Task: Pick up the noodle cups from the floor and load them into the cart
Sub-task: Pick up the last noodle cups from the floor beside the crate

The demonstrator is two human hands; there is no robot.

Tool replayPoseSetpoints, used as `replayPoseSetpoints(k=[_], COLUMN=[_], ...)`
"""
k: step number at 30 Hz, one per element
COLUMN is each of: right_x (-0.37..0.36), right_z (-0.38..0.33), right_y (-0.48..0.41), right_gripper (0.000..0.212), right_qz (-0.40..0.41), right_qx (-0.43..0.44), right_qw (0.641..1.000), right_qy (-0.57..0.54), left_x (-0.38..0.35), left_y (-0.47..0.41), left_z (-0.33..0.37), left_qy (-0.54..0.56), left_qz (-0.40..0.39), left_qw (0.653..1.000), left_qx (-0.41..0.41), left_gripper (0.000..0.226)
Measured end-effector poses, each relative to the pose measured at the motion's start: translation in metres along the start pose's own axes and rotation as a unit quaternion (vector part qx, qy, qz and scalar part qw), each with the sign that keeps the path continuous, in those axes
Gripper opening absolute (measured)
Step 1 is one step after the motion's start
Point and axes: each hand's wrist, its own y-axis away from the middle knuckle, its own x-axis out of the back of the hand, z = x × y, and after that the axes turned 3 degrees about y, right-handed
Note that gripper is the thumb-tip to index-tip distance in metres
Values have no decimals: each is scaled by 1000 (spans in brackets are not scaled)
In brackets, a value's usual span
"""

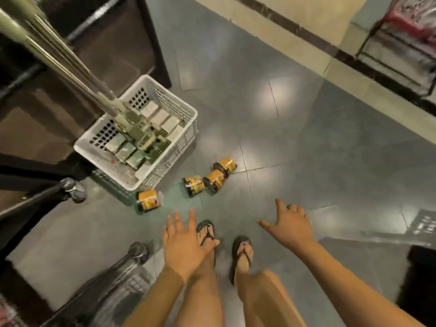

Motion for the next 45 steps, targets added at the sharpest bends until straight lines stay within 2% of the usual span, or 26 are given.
replayPoseSetpoints(k=[3, 6, 13, 18, 23, 28, 33, 37, 42, 45], right_x=[-39, -89, -197, -231, -250, -258, -258, -252, -252, -255], right_z=[-18, -33, -61, -85, -101, -93, -63, -31, -1, 9], right_y=[-89, -189, -405, -495, -530, -532, -526, -533, -531, -536], right_gripper=[90, 93, 104, 113, 118, 96, 90, 95, 74, 61], right_qz=[13, 41, 126, 204, 262, 241, 181, 139, 180, 228], right_qx=[18, 51, 134, 168, 196, 250, 194, 166, 122, 113], right_qw=[1000, 997, 981, 962, 945, 936, 942, 934, 927, 912], right_qy=[4, 29, 63, 64, 17, -63, -204, -283, -306, -322], left_x=[-40, -102, -241, -284, -301, -305, -288, -264, -254, -252], left_y=[-89, -183, -375, -455, -482, -483, -481, -493, -527, -539], left_z=[-5, -17, -34, -41, -45, -38, -19, -2, 19, 40], left_qy=[-9, -44, -69, -81, -79, -92, -16, 30, 136, 131], left_qz=[-11, 10, 126, 214, 251, 231, 264, 260, 228, 229], left_qw=[1000, 999, 981, 954, 950, 955, 952, 947, 942, 942], left_qx=[-3, -18, -128, -196, -167, -158, -155, -187, -204, -210], left_gripper=[111, 116, 118, 114, 125, 132, 132, 130, 113, 108])
